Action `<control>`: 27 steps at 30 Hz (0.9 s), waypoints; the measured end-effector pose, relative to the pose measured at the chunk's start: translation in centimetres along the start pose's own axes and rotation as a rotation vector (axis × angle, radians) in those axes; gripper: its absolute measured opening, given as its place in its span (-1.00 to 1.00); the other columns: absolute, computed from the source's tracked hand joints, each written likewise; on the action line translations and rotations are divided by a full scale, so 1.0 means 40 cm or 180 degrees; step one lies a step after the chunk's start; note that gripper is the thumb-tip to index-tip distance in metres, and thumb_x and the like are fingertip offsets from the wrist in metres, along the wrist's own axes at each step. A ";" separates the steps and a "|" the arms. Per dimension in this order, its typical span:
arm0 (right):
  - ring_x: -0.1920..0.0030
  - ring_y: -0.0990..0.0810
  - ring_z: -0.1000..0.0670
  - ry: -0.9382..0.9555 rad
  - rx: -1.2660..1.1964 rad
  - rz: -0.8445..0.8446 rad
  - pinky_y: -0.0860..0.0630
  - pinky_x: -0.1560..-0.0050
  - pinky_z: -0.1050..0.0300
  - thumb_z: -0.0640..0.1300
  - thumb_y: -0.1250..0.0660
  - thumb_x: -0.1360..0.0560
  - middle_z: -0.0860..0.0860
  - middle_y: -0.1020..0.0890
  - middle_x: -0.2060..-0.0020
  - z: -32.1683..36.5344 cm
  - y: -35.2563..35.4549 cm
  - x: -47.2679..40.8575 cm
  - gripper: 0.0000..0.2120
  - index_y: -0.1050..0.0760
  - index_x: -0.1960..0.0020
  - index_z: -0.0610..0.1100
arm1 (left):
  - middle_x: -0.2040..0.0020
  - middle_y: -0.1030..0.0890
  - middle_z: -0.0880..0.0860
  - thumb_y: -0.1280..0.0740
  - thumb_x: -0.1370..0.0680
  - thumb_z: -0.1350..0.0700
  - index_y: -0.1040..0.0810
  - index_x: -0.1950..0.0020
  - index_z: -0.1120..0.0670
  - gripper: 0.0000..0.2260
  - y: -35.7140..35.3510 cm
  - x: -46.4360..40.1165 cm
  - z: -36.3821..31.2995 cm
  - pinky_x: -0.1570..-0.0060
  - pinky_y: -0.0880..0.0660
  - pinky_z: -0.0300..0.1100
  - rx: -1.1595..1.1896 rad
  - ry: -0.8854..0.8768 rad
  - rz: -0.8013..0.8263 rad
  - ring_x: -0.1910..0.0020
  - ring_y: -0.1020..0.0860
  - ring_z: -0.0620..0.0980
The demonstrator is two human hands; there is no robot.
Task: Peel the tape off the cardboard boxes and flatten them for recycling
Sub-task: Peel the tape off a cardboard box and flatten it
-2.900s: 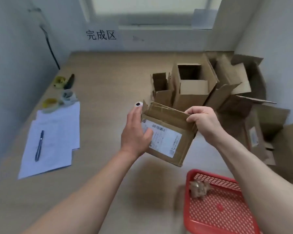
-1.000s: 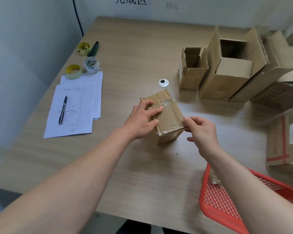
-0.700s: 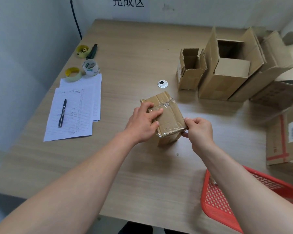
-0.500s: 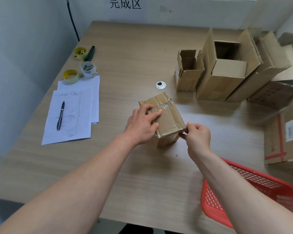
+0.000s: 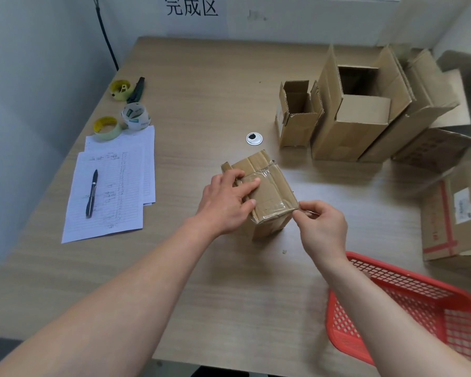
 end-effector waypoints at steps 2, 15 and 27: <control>0.24 -0.61 0.13 0.0097 0.0162 -0.0177 -0.41 0.23 0.39 -0.23 -0.44 -0.45 0.09 -0.67 0.27 0.009 0.010 0.011 -0.89 -0.62 0.22 -0.07 | -0.47 -0.23 -0.06 -0.22 -0.61 -0.16 -0.30 -0.50 -0.31 -0.56 0.006 0.002 0.000 -0.44 -0.14 -0.02 -0.0150 -0.0056 -0.0041 -0.41 -0.19 0.07; -0.10 -0.62 0.01 0.0440 -0.0080 0.0223 -0.45 -0.06 0.14 -0.14 -0.34 -0.24 0.01 -0.65 -0.02 -0.012 -0.017 0.063 -0.81 -0.41 0.52 -0.09 | -0.38 -0.26 0.01 -0.14 -0.61 -0.23 -0.23 -0.52 -0.32 -0.55 0.013 0.005 -0.022 -0.41 -0.18 0.06 -0.0702 -0.0142 -0.0001 -0.34 -0.23 0.11; -0.07 -0.65 -0.10 0.1282 0.0871 -0.0290 -0.59 0.01 -0.08 -0.17 -0.58 -0.36 -0.08 -0.56 -0.21 0.033 0.035 0.080 -0.44 -0.45 -0.28 -0.18 | -0.26 -0.32 0.05 -0.18 -0.55 -0.35 -0.21 -0.52 -0.32 -0.46 0.005 0.019 -0.049 -0.36 -0.24 0.02 -0.0751 -0.0086 -0.0043 -0.23 -0.29 0.13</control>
Point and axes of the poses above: each hand's wrist, its own x-axis away from the middle knuckle, its own y-axis out of the back of the hand, z = x × y, the point moved 7 cm from there along -x, towards the middle knuckle
